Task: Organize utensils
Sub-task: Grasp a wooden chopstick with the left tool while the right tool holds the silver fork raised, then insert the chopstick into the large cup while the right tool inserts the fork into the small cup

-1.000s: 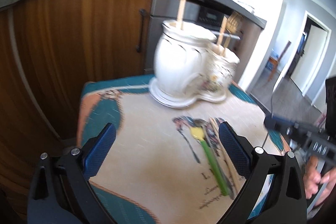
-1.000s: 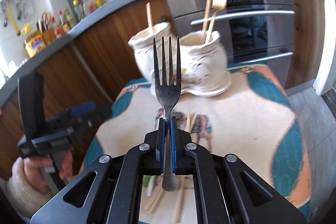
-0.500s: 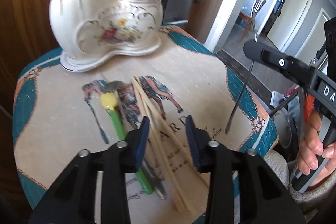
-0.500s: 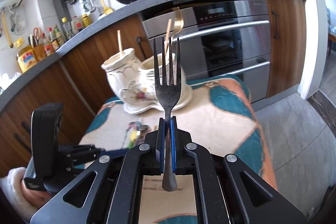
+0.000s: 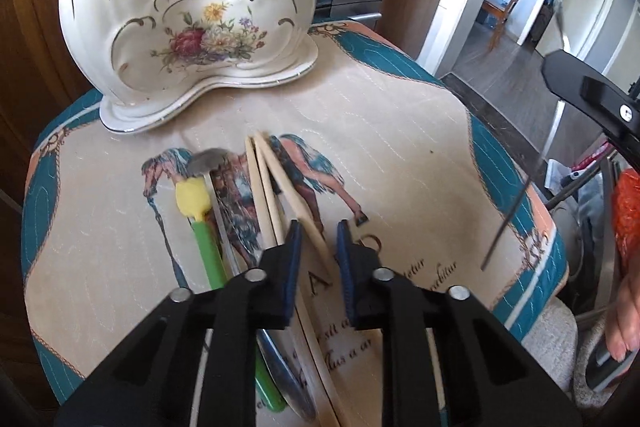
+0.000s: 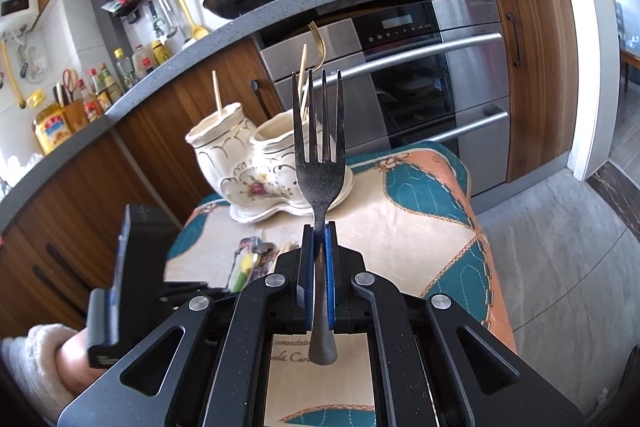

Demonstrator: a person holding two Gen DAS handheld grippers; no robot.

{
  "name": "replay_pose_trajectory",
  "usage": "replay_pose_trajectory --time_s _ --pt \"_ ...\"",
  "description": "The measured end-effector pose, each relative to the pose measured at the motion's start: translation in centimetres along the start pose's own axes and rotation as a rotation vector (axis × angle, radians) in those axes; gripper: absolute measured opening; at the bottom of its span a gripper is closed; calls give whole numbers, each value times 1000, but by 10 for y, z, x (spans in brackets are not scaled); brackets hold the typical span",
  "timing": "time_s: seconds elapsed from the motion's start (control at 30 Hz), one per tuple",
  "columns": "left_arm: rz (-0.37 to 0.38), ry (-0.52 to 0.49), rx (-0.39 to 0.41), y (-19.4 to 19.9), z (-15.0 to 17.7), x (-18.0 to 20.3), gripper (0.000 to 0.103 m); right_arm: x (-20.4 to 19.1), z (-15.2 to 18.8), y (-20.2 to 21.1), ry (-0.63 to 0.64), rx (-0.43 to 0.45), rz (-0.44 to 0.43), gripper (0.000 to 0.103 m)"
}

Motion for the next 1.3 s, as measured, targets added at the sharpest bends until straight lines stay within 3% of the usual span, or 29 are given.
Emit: replay_pose_trajectory --time_s 0.03,0.33,0.5,0.63,0.83,1.17,1.3 --pt "-5 3 2 -1 -1 -1 7 0 0 1 2 3 0 6" --pt "112 45 80 28 -4 -13 6 -5 -5 2 10 27 -1 6" --pt "171 68 231 74 -13 -30 6 -16 -18 0 39 50 -7 6" --pt "159 79 392 120 -30 -51 6 -29 -38 -3 70 87 -11 6" --pt "124 94 561 160 -67 -79 6 -49 -77 -12 115 157 -22 6" --pt "96 154 787 184 -145 -114 6 -57 -141 -40 110 291 1 6" --pt "62 164 855 184 -160 -118 6 -50 -155 -54 91 313 16 6"
Point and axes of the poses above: each gripper's, at about its wrist camera, not at the fingertips, and y roughly against the way its jaws point, x to its right, z to its underside, the point moved 5 cm from there along -y, roughly the way its jaws point, and after that the axes turned 3 degrees about -x, right-handed, at the moved point
